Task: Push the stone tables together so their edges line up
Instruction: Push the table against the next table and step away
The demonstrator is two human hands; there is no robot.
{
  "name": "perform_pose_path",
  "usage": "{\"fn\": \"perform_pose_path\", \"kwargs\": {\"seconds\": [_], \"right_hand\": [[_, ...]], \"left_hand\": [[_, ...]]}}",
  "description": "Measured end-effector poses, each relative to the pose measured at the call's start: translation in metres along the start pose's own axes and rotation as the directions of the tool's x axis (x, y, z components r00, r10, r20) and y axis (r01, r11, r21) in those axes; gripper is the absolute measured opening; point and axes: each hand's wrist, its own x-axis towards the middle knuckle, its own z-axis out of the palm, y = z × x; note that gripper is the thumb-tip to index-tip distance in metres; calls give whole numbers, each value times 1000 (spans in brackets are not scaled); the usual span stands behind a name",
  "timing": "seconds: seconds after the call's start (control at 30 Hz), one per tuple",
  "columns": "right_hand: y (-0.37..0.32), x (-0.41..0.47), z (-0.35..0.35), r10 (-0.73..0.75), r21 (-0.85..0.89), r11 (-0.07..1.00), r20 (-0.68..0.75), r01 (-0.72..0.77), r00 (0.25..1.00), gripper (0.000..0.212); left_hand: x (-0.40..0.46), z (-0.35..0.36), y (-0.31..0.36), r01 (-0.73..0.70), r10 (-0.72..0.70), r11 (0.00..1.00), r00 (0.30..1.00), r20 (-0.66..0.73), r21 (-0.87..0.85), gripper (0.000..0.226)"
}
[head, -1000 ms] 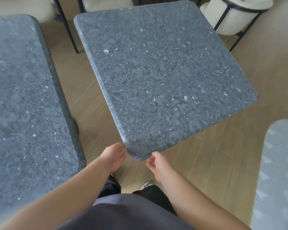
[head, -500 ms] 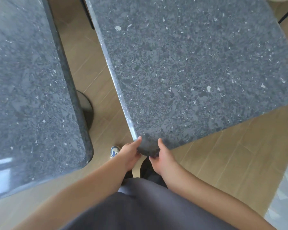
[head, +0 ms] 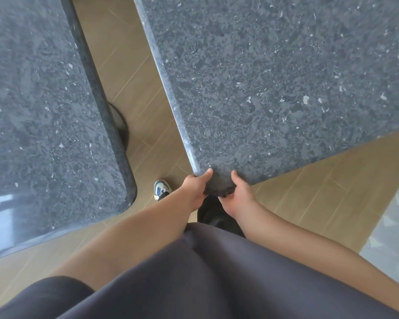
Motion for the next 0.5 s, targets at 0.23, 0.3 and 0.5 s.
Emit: {"fn": "perform_pose_path", "kwargs": {"seconds": [0.23,0.3,0.5], "right_hand": [[6,-9,11,-23,-38,999,-59,20,998,55],[9,-9,13,-51,-48,998,-72,47,996,56],[22,0,16,-52,-72,996,-87,45,995,52]], "left_hand": [[1,-7,7,40,-44,997,998,54,69,49],[2,-8,10,58,-64,995,996,68,85,49],[0,-21,23,97,-107,989,990,92,110,46]]}}
